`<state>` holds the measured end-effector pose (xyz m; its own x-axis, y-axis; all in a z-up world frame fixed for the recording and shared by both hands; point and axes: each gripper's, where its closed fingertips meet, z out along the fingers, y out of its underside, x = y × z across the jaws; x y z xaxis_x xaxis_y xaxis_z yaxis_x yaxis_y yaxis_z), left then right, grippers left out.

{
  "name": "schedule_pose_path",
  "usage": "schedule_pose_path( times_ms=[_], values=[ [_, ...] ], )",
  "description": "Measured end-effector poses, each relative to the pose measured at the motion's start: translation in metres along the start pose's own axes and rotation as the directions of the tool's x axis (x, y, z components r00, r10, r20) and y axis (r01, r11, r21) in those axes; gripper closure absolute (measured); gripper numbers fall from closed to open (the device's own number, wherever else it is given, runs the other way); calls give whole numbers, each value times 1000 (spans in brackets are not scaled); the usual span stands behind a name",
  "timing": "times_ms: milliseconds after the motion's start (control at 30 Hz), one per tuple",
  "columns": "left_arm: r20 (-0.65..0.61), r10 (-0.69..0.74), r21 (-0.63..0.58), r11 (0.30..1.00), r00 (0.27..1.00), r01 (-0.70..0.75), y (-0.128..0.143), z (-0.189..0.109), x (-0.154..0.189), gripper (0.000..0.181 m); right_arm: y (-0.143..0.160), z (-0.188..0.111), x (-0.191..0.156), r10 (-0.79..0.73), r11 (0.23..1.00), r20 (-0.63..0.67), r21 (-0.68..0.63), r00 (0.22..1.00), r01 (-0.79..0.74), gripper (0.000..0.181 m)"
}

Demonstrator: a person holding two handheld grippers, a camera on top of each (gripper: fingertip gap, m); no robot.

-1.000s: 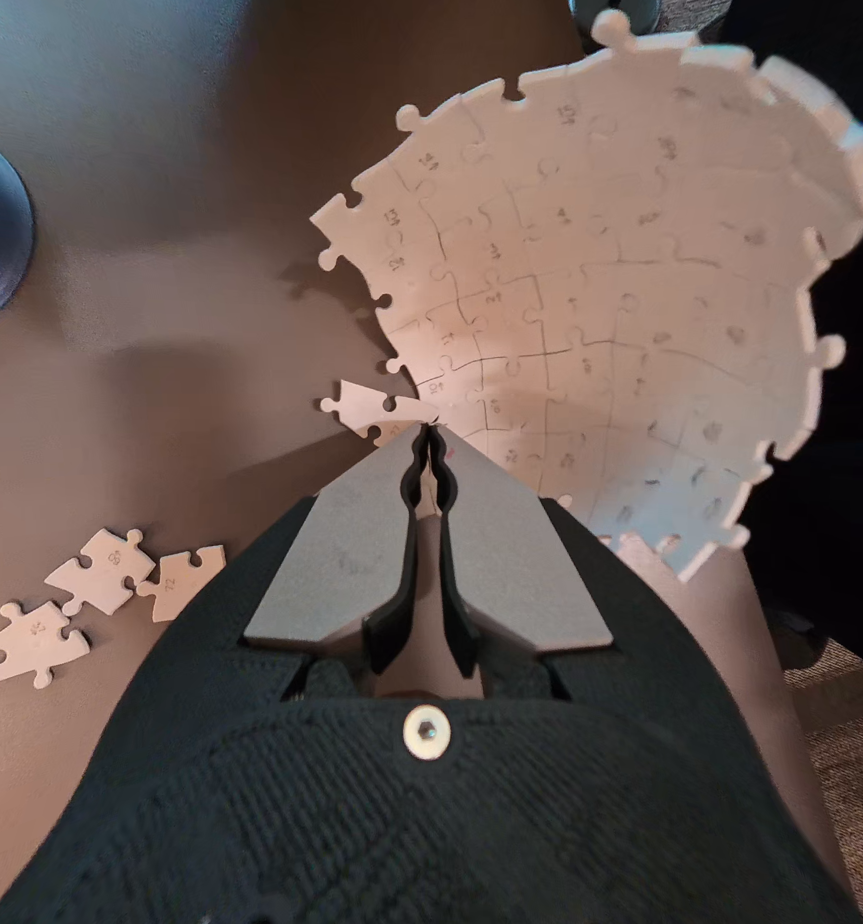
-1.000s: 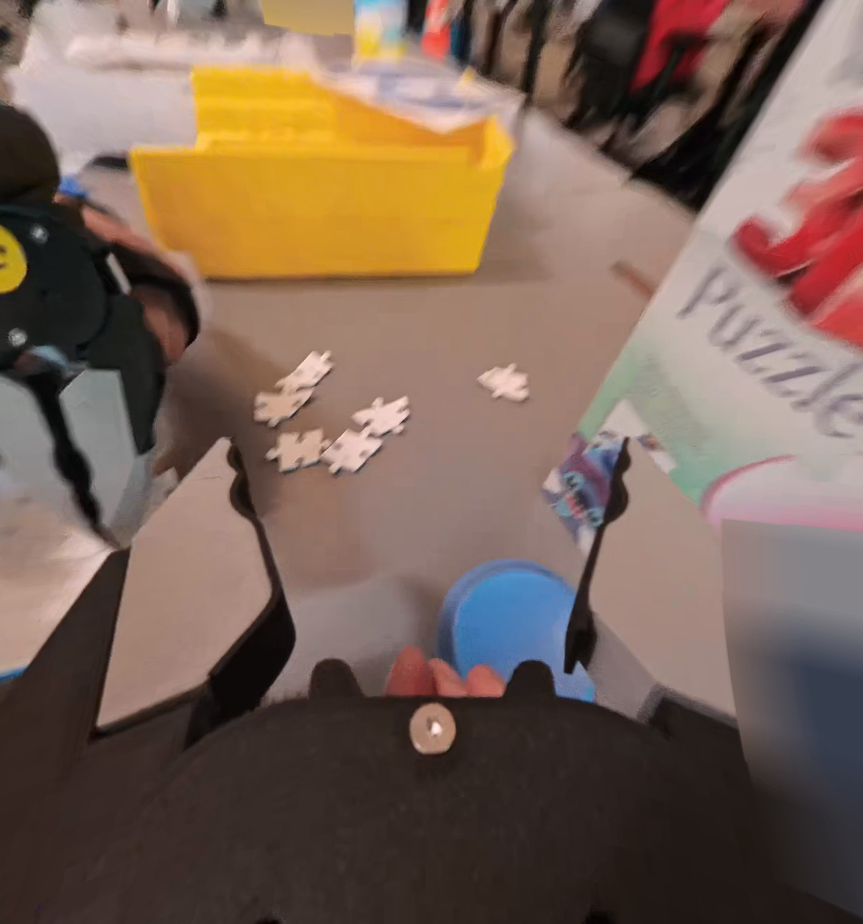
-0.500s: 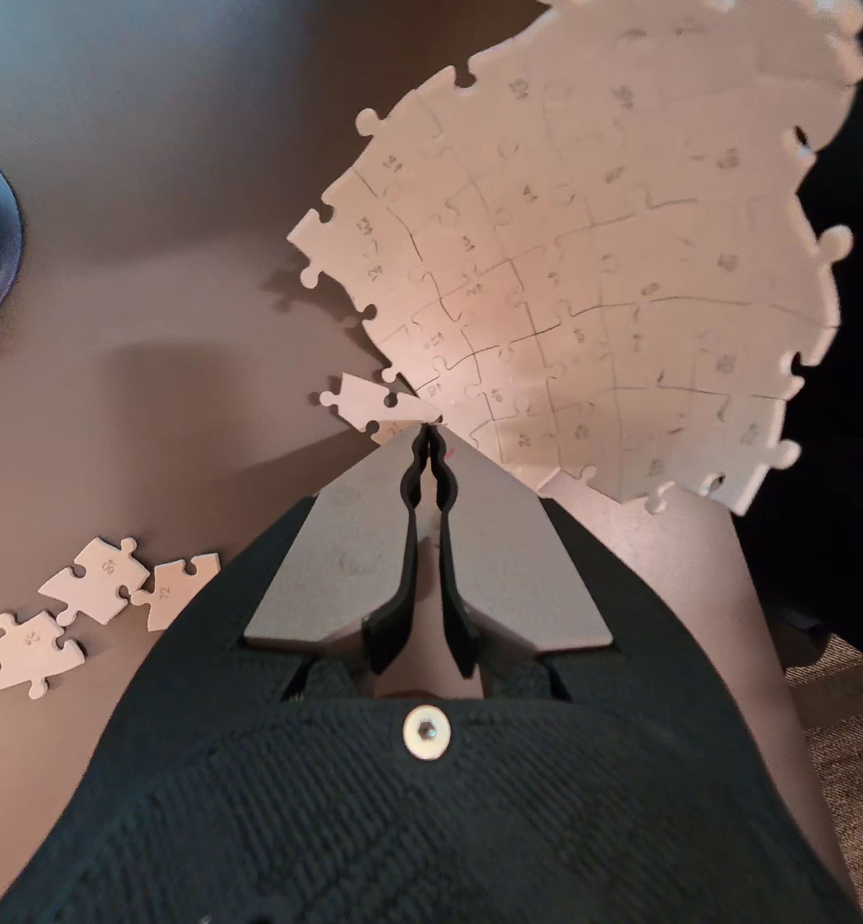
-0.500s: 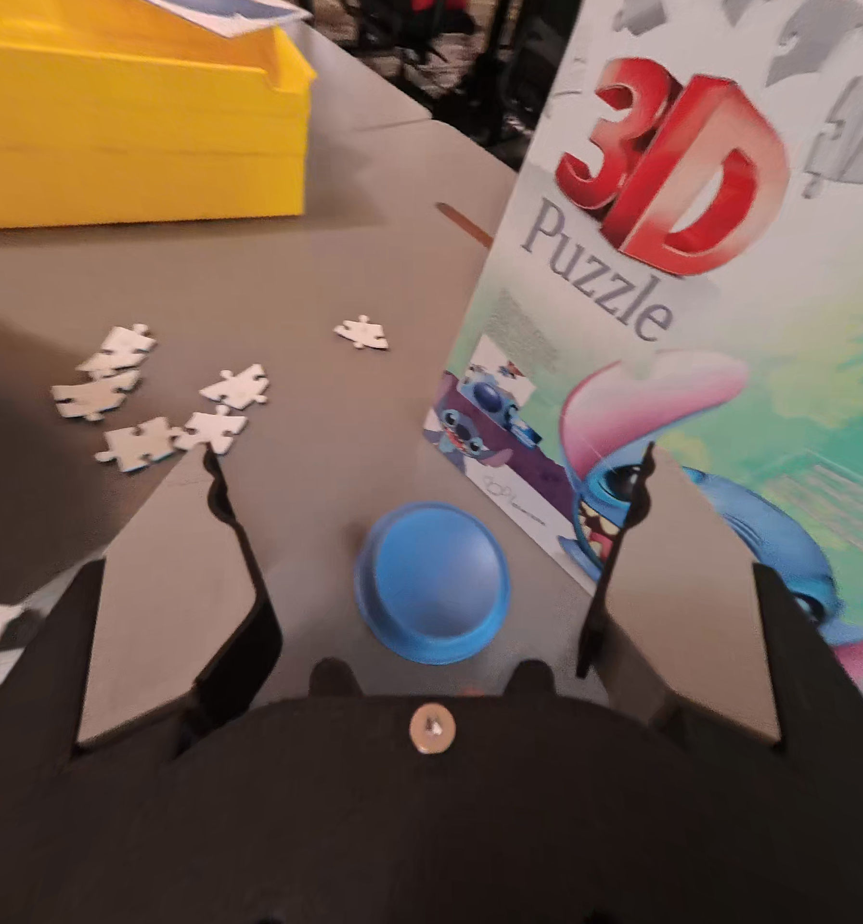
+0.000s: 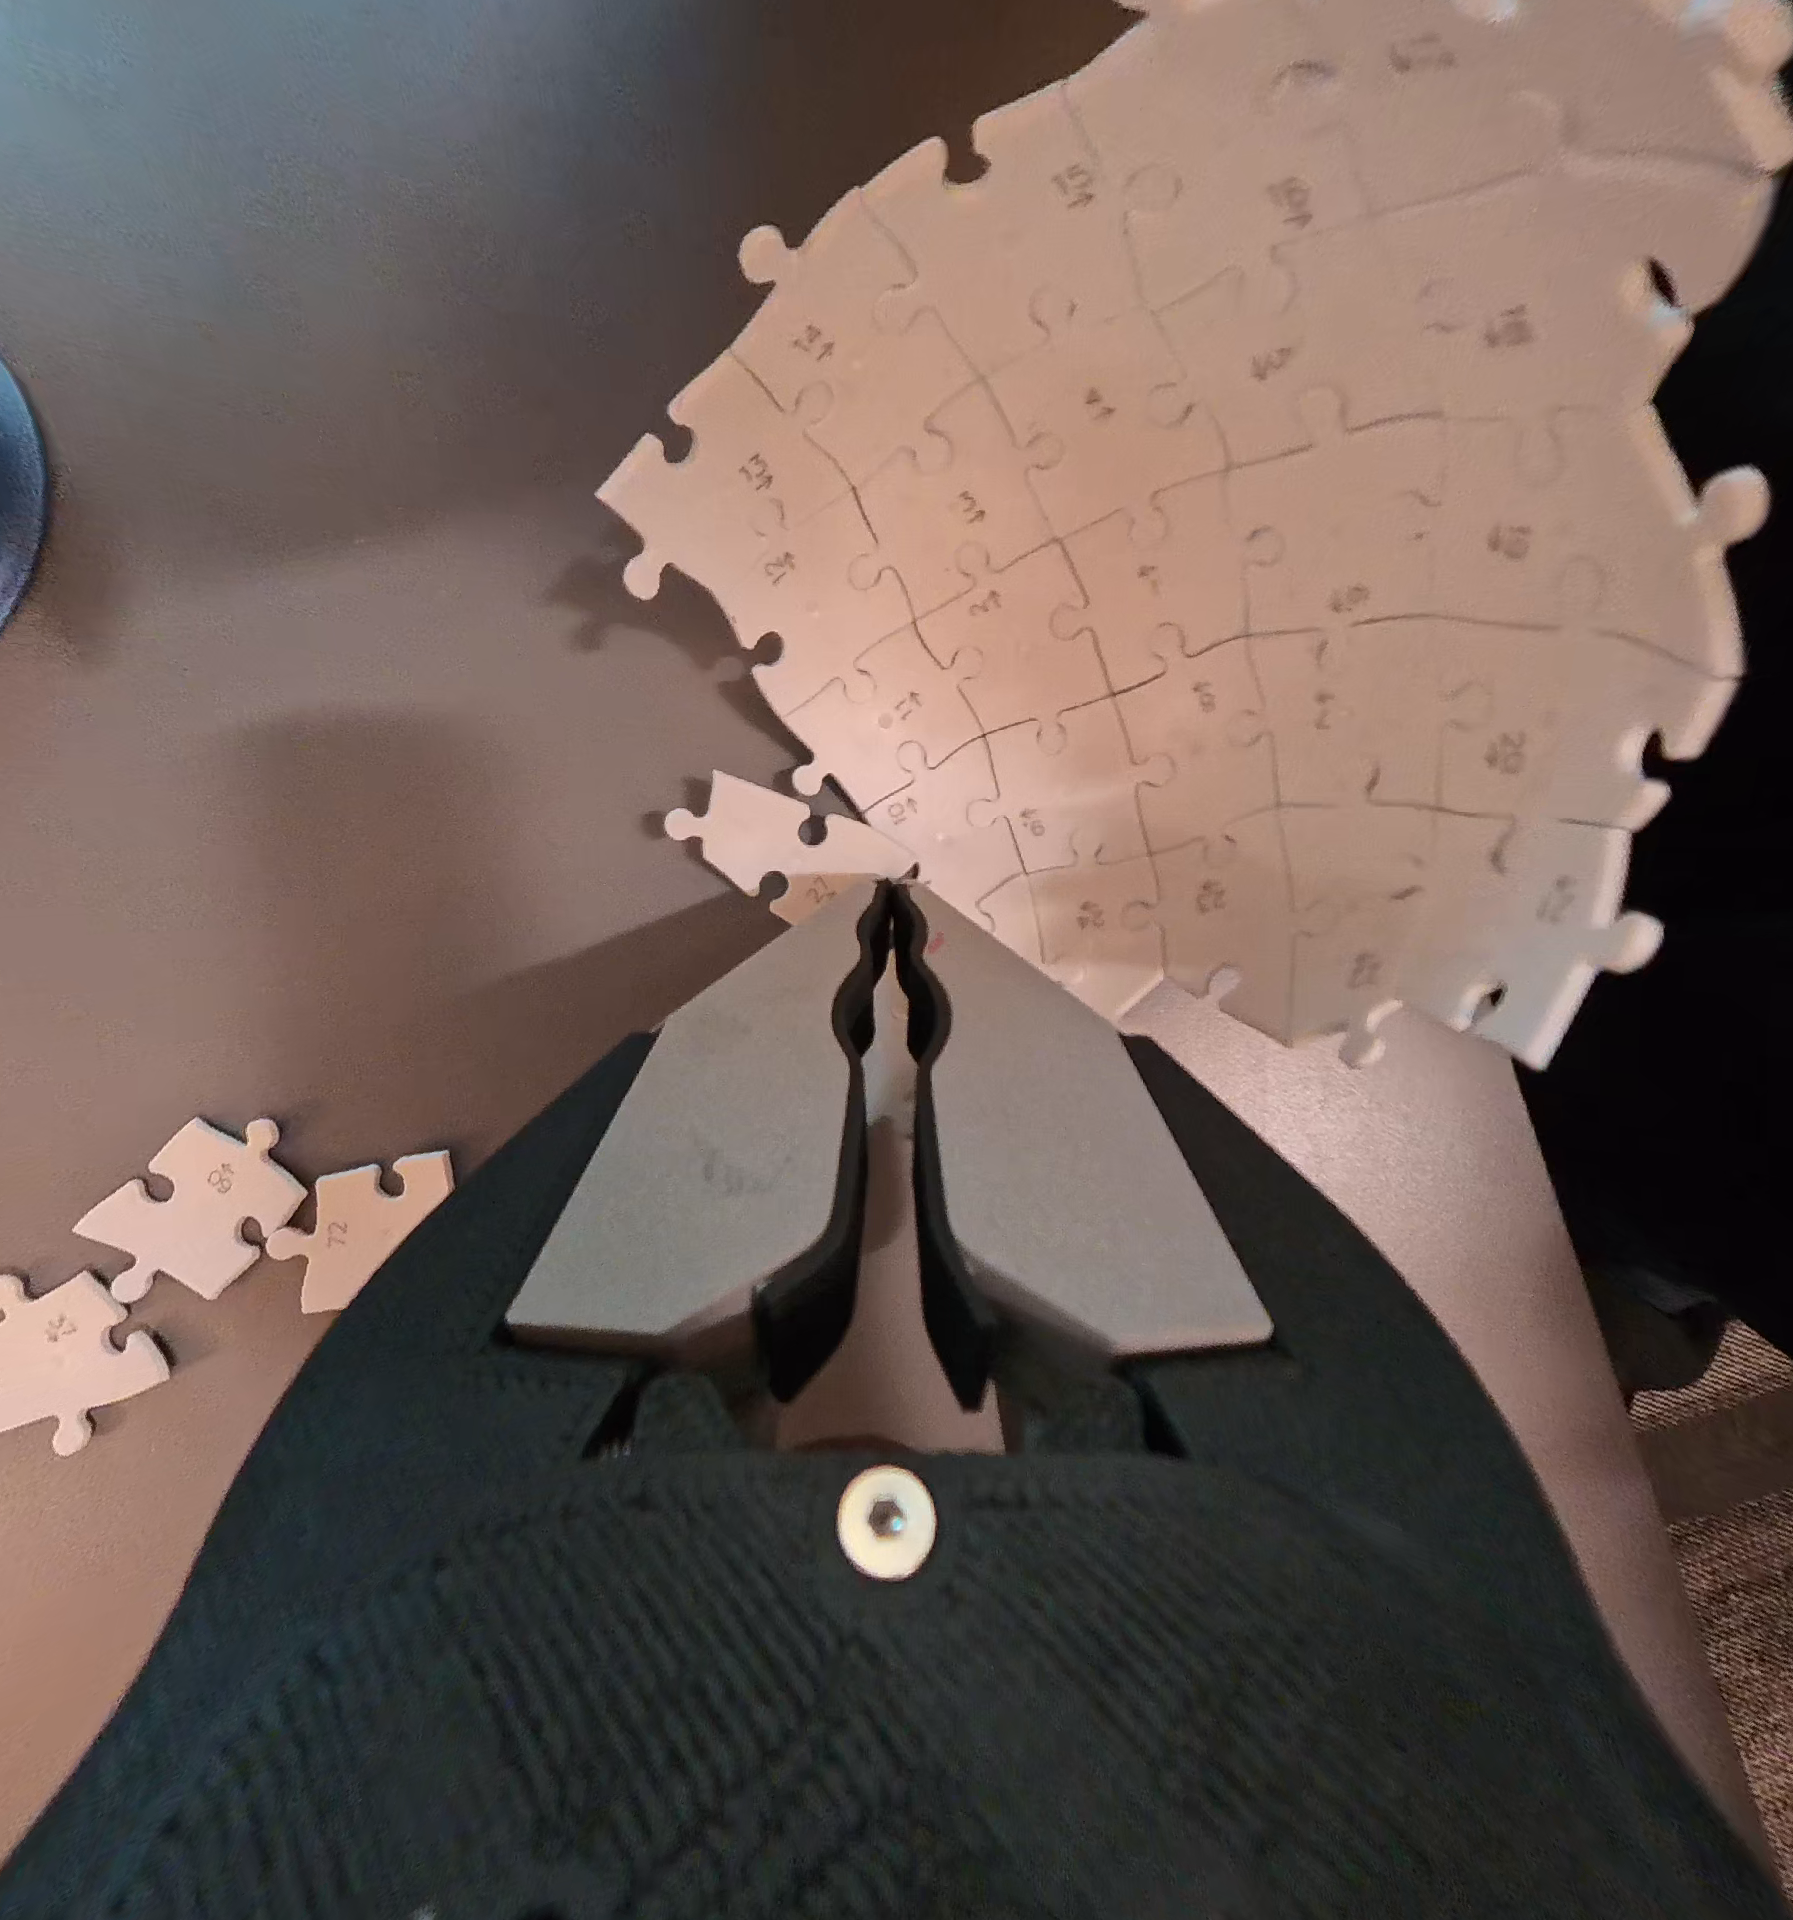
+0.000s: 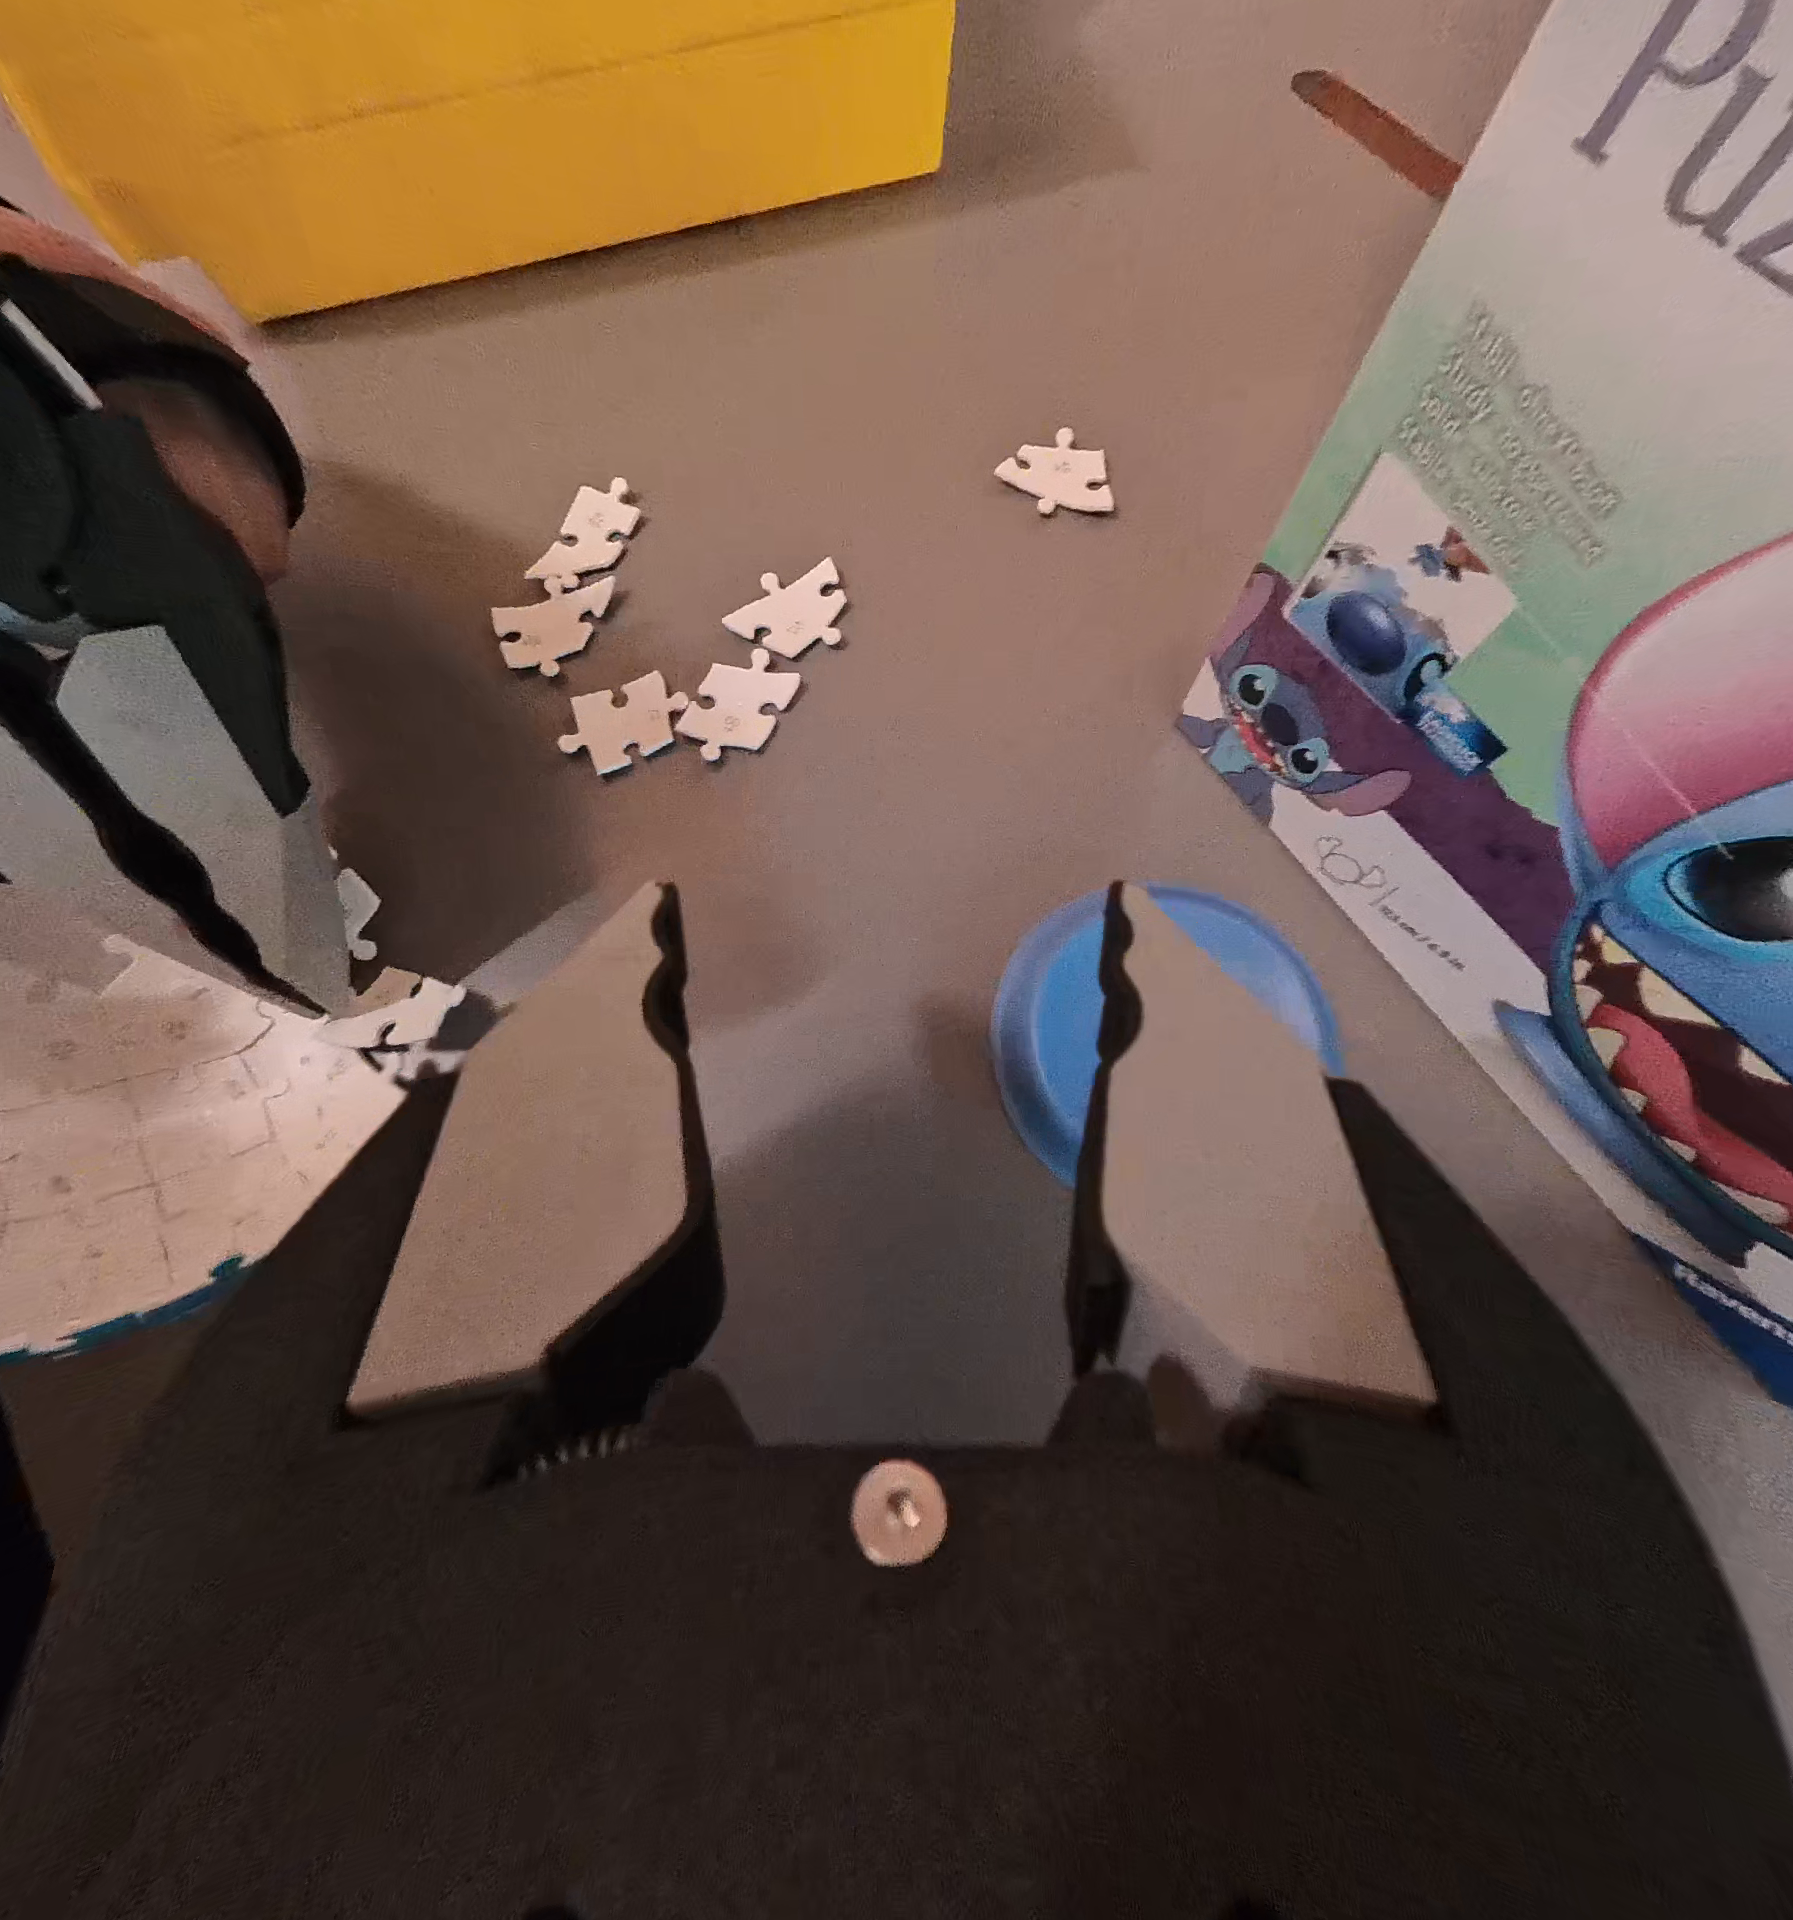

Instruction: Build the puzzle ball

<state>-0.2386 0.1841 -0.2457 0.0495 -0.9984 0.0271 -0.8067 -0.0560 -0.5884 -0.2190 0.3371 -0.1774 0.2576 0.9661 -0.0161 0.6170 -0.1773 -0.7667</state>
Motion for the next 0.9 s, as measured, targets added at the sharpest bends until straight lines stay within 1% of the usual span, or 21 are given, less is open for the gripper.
schedule_pose_path(
  times_ms=[33,100,133,167,200,233,300,333,367,400,467,500,567,667,700,767,900],
  values=[
    [-1,-1,2,1000,1000,1,0,0,0,181,3,2,-2,8,1000,14,-17,1000,-8,98],
    [-3,-2,3,1000,1000,2,0,0,0,181,5,8,-16,0,1000,98,-29,995,2,98],
    [-4,-1,2,1000,1000,1,0,0,0,181,6,11,-29,4,999,170,-49,985,5,108],
    [-3,-1,0,1000,1000,1,0,0,0,181,10,15,-42,23,996,251,-91,968,0,125],
    [-2,1,-1,1000,1000,-1,0,0,0,181,16,19,-56,62,988,333,-154,941,-11,136],
    [1,3,-2,1000,1000,-3,0,0,0,181,22,21,-69,120,974,411,-224,904,-28,136],
    [5,7,-4,1000,1000,-7,0,0,0,181,27,20,-96,251,940,548,-334,798,-66,139],
    [2,7,-6,1000,1000,-7,0,0,1,181,27,18,-107,301,924,596,-374,744,-74,144],
    [1,8,-7,1000,1000,-8,0,0,2,181,30,17,-115,332,909,621,-413,710,-64,150],
    [3,10,-8,1000,1000,-10,0,1,2,181,34,19,-119,342,895,619,-444,707,-45,152],
    [6,12,-8,1000,1000,-12,0,1,2,181,47,26,-117,331,865,570,-502,752,0,139],
    [7,13,-8,1000,1000,-13,0,1,2,181,51,28,-119,333,850,565,-527,755,20,139],
    [8,16,-7,1000,1000,-16,0,1,3,181,53,29,-124,350,832,572,-554,742,34,145],
    [5,19,-7,1000,1000,-19,0,1,4,181,53,32,-125,353,821,580,-569,735,55,178],
    [3,20,-7,1000,1000,-20,0,1,5,181,51,32,-126,359,824,589,-564,724,50,181],
    [2,20,-4,1000,1000,-20,-1,1,6,181,49,30,-127,371,827,600,-561,709,42,181],
    [-2,14,1,1000,1000,-14,0,1,5,181,49,30,-126,340,843,600,-536,724,48,181]
  ],
)
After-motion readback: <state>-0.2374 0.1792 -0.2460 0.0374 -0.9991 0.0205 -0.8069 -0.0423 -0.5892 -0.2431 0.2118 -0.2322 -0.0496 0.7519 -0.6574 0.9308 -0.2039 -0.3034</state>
